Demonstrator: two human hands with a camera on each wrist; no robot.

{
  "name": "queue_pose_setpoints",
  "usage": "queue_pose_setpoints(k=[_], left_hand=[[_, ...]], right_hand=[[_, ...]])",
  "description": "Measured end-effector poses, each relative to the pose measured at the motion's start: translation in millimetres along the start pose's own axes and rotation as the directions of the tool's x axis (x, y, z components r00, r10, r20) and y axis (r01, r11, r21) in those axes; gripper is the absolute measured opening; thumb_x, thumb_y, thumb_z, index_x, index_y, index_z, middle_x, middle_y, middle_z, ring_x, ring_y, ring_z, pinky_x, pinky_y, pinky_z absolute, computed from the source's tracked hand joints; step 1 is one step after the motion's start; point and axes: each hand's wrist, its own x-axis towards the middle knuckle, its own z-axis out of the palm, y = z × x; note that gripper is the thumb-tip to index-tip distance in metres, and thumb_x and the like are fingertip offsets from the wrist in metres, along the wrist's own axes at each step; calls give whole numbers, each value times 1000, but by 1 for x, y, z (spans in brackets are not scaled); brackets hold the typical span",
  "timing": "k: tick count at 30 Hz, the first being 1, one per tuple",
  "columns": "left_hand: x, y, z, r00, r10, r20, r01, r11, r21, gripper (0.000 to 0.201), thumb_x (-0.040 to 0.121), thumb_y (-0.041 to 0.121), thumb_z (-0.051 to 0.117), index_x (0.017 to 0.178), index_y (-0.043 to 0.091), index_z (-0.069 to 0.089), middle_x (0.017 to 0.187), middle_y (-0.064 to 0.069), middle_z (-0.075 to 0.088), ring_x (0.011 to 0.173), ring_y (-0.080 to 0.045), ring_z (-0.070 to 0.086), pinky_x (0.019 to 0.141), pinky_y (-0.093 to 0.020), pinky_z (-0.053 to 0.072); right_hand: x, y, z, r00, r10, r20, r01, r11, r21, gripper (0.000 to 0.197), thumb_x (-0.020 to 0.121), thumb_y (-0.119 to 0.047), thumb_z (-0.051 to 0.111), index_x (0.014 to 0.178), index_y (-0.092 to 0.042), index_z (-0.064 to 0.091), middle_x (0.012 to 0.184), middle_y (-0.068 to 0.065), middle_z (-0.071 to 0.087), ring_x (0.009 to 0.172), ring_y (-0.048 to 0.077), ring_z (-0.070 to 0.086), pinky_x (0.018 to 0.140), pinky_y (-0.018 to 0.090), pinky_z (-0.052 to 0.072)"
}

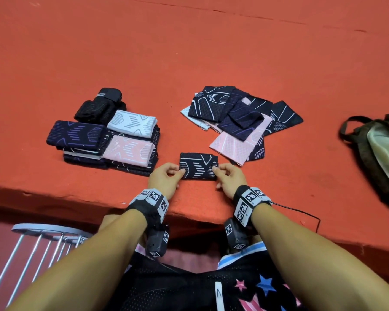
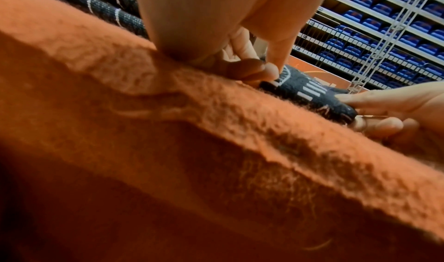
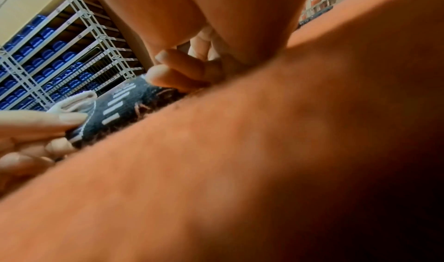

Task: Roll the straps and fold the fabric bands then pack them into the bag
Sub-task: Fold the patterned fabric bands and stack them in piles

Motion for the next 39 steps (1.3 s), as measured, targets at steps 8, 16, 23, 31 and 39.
queue_pose_setpoints(k=[8, 16, 23, 31, 39], left_hand=[[6, 5, 3, 995, -84, -54, 89, 990, 109, 15, 81, 43, 74, 86, 32, 64, 70, 7, 69, 59, -12, 68, 68, -33, 56], [6, 15, 4, 990, -117, -75, 130, 969, 209, 28, 82, 57, 71, 94, 33, 64, 58, 8, 67, 48, -1, 63, 63, -24, 48], [-4, 24, 9, 994, -67, -85, 89, 956, 279, 16, 84, 42, 72, 86, 30, 62, 85, 10, 65, 84, -15, 63, 75, -28, 45], [-15, 42, -21, 989, 76, -126, -71, 997, 38, 20, 89, 27, 71, 94, 27, 52, 85, 0, 62, 58, -23, 64, 58, -41, 58], [1, 54, -115, 909, 276, -313, -167, 928, 334, 7, 98, 27, 57, 95, 32, 54, 86, 9, 64, 74, -16, 59, 68, -36, 48]], right_hand=[[9, -8, 4, 991, 119, -60, -121, 992, -19, 24, 93, -43, 66, 88, -19, 67, 55, 0, 66, 46, 9, 61, 59, 26, 50], [12, -14, 6, 979, 173, -106, -181, 981, -68, 26, 90, -43, 69, 84, -18, 69, 54, -3, 64, 42, 6, 59, 52, 18, 44], [6, -15, 11, 988, 143, -57, -149, 983, -111, 19, 85, -34, 72, 76, -20, 63, 56, -1, 65, 51, 15, 61, 65, 32, 55], [-10, -43, 27, 999, 34, -9, -33, 998, 53, 23, 92, -21, 69, 94, -20, 47, 74, 10, 62, 47, 17, 57, 54, 38, 51], [-11, -121, 97, 951, -293, 96, 291, 956, 37, 14, 93, -19, 66, 96, -31, 58, 80, 4, 63, 52, 12, 56, 45, 27, 48]])
